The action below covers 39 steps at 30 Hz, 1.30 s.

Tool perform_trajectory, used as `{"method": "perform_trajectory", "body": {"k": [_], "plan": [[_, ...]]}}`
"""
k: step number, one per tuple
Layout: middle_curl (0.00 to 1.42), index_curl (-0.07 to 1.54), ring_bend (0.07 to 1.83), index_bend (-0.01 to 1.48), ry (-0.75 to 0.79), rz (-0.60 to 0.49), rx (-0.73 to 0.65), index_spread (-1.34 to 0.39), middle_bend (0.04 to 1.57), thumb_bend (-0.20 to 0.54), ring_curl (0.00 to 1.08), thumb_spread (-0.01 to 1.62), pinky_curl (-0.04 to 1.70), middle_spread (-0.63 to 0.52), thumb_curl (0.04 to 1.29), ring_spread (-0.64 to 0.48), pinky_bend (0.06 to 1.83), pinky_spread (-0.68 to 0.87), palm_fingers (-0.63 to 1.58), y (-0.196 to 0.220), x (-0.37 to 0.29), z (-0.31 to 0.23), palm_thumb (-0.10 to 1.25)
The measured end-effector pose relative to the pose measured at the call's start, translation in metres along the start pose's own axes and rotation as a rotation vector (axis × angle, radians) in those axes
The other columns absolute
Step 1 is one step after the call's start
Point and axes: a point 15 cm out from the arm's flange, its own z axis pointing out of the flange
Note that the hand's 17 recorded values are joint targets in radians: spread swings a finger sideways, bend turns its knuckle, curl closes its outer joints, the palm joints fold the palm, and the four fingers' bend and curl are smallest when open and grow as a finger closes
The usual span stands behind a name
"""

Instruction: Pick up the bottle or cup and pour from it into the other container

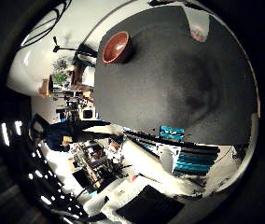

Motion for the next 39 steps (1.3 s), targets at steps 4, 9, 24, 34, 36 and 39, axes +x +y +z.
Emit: {"method": "perform_trajectory", "body": {"k": [4,9,24,34,36,39], "plan": [[0.32,0.29,0.23,0.17,0.000,0.000,0.000,-0.35,0.20,-0.020,0.26,1.16,0.30,0.04,0.27,0.16,0.30,0.38,0.21,0.000,0.000,0.000,0.42],[0.32,0.29,0.23,0.16,-0.001,0.000,-0.002,-0.35,0.20,-0.020,0.26,1.16,0.30,0.04,0.27,0.16,0.30,0.38,0.21,0.001,-0.001,-0.001,0.42],[0.33,0.29,0.23,0.16,0.028,-0.002,0.001,-0.35,0.20,-0.020,0.26,1.16,0.30,0.04,0.27,0.16,0.30,0.38,0.21,0.001,0.006,-0.002,0.42],[0.34,0.26,0.27,0.15,0.066,-0.013,0.121,-0.31,0.20,-0.026,0.27,1.10,0.31,0.05,0.28,0.16,0.34,0.38,0.16,-0.027,0.033,-0.016,0.39],[0.34,0.26,0.27,0.14,0.062,-0.002,0.145,-0.29,0.20,-0.029,0.27,1.08,0.31,0.04,0.28,0.16,0.35,0.38,0.15,-0.034,0.040,-0.018,0.37],[0.34,0.25,0.28,0.14,0.039,0.016,0.173,-0.27,0.21,-0.031,0.27,1.05,0.31,0.04,0.27,0.15,0.37,0.38,0.14,-0.042,0.052,-0.024,0.34]]}}
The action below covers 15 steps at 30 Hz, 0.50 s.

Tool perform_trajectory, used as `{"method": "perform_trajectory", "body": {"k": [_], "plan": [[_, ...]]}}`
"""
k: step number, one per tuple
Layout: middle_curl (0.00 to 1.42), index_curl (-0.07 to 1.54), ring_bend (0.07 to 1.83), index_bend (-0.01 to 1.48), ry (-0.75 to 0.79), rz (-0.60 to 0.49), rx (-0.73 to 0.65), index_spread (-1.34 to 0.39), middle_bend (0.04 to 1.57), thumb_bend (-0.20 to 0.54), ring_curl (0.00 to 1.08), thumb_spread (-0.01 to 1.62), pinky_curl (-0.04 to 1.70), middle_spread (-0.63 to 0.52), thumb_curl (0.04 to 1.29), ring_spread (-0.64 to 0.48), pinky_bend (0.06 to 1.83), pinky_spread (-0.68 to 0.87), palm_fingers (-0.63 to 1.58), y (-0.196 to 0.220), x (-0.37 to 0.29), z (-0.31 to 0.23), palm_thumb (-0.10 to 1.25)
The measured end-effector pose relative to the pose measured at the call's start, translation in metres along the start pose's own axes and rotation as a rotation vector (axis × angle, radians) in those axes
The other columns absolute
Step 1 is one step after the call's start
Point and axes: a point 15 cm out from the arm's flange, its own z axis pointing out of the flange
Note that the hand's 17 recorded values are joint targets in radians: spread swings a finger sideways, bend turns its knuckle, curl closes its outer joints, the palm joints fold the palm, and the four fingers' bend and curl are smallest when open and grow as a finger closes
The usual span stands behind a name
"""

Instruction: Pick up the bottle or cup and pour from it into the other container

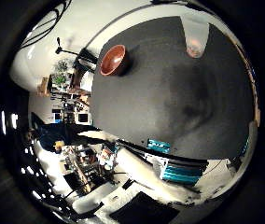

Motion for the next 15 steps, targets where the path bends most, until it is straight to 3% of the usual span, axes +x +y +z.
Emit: {"method": "perform_trajectory", "body": {"k": [11,15], "plan": [[0.34,0.26,0.28,0.16,-0.050,0.065,0.052,-0.25,0.22,-0.028,0.26,1.01,0.31,0.04,0.28,0.15,0.37,0.37,0.12,-0.033,0.050,-0.012,0.29],[0.34,0.26,0.26,0.15,-0.143,0.081,0.089,-0.25,0.22,-0.025,0.26,1.00,0.31,0.06,0.28,0.16,0.37,0.36,0.09,-0.049,0.061,-0.014,0.29]]}}
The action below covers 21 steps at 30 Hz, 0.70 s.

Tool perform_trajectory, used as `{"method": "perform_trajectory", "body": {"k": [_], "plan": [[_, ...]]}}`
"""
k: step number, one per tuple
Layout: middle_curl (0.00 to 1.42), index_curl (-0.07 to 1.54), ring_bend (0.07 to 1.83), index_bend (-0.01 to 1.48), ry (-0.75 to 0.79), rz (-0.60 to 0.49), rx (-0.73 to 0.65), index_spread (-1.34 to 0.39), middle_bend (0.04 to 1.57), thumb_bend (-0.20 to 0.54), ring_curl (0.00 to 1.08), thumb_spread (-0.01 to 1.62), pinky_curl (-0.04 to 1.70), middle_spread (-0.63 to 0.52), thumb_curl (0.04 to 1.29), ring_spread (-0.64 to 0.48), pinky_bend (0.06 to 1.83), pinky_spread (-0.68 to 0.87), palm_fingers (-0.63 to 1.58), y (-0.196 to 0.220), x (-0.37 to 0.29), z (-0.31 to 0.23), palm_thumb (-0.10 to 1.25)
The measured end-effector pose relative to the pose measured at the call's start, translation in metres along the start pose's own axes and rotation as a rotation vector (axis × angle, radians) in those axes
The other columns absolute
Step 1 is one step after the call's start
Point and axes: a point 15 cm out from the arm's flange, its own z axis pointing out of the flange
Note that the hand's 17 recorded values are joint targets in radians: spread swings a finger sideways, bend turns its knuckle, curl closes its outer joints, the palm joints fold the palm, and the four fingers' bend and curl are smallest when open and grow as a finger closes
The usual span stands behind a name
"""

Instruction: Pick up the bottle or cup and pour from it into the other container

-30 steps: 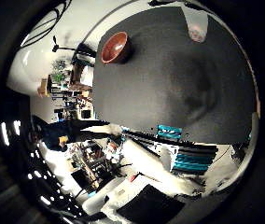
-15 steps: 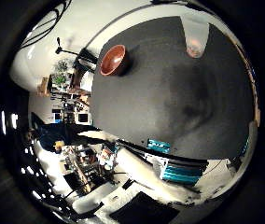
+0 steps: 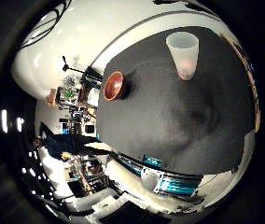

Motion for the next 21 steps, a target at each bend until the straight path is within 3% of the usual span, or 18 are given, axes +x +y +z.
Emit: {"method": "perform_trajectory", "body": {"k": [21], "plan": [[0.34,0.25,0.24,0.15,-0.247,0.150,0.117,-0.21,0.22,-0.028,0.27,0.98,0.32,0.08,0.29,0.16,0.34,0.33,0.05,-0.044,0.085,0.016,0.31]]}}
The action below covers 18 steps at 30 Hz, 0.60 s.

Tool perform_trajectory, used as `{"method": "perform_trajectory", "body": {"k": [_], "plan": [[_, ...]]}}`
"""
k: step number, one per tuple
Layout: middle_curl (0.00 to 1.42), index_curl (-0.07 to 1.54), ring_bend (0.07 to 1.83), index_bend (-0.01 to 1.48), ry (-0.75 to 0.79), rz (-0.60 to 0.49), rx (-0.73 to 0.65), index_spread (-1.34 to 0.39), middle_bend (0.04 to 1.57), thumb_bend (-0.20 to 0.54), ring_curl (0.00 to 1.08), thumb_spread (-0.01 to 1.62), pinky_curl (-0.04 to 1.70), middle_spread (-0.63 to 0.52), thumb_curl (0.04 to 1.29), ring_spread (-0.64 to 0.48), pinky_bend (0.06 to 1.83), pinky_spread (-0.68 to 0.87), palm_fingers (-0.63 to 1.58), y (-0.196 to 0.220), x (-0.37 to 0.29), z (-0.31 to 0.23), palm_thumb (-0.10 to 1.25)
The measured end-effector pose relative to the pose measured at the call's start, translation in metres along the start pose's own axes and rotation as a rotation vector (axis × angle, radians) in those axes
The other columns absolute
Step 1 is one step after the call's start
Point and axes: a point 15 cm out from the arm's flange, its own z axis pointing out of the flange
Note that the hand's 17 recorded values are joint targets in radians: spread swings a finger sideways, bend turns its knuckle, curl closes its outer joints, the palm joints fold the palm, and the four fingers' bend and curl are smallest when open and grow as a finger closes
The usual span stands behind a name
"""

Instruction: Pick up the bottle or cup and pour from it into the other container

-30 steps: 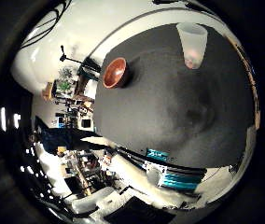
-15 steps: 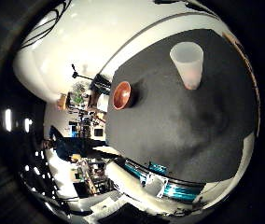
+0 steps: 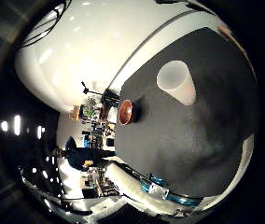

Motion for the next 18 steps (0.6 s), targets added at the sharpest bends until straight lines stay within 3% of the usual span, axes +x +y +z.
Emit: {"method": "perform_trajectory", "body": {"k": [18], "plan": [[0.34,0.24,0.27,0.15,-0.180,0.127,0.157,-0.18,0.22,-0.026,0.28,0.99,0.33,0.10,0.29,0.15,0.36,0.33,0.02,-0.023,0.049,0.013,0.34]]}}
